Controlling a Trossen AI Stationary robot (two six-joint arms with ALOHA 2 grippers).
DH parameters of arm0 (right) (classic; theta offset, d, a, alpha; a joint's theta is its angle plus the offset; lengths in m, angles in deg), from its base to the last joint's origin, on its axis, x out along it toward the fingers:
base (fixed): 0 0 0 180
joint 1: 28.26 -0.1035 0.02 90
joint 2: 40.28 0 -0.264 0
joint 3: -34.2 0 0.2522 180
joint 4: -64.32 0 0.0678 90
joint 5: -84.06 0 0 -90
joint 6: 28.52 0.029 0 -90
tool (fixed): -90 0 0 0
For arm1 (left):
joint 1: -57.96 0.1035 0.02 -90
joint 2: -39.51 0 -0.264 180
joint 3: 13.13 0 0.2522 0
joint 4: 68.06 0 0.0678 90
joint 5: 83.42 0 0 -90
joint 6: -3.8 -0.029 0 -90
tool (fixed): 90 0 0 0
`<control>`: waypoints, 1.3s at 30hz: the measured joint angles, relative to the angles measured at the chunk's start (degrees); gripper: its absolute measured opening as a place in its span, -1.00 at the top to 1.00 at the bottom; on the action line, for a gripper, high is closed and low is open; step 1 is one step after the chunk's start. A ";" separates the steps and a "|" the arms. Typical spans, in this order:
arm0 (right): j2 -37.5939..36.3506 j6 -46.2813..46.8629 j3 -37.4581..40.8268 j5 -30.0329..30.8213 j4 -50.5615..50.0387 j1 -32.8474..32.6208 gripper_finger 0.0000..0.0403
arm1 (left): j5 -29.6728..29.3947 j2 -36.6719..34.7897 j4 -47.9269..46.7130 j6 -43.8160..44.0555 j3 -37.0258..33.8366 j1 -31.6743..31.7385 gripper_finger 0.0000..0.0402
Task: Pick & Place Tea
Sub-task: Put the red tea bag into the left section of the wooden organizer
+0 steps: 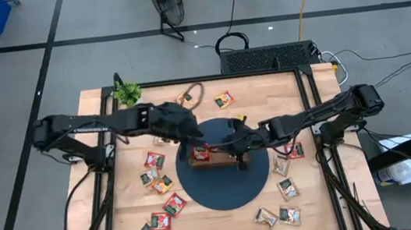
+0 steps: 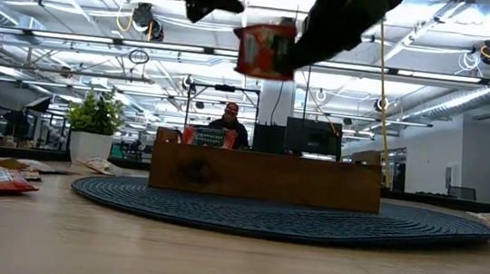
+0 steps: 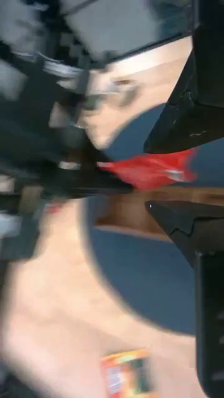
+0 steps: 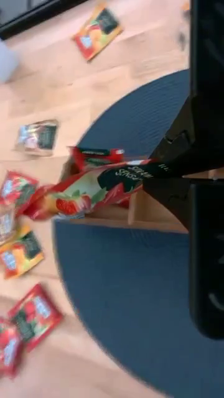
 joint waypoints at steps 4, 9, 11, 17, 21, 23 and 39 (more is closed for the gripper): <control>0.09 -0.41 -0.01 -0.20 2.44 -0.06 1.00 | 1.24 4.76 -1.97 -0.44 3.42 -1.08 0.33; 0.14 -0.82 -0.03 -0.23 2.85 -0.08 1.00 | 2.71 9.02 0.90 -1.81 4.95 -2.28 0.33; 0.12 -0.83 -0.02 -0.23 3.05 -0.07 1.00 | 2.69 10.34 1.19 -1.62 5.59 -2.44 0.33; 0.12 -1.03 -0.02 -0.26 2.90 -0.08 1.00 | 2.51 13.15 2.80 -1.79 6.28 -2.42 0.33; 0.14 -1.03 0.01 -0.32 2.68 -0.08 1.00 | 2.51 13.38 3.26 -2.71 6.32 -2.29 0.33; 0.14 -1.03 0.01 -0.32 2.72 -0.08 1.00 | 2.51 13.38 3.31 -2.85 6.32 -2.29 0.33; 0.12 0.03 0.89 -0.25 4.02 -0.08 1.00 | 2.28 13.38 4.58 -7.99 6.32 -2.18 0.95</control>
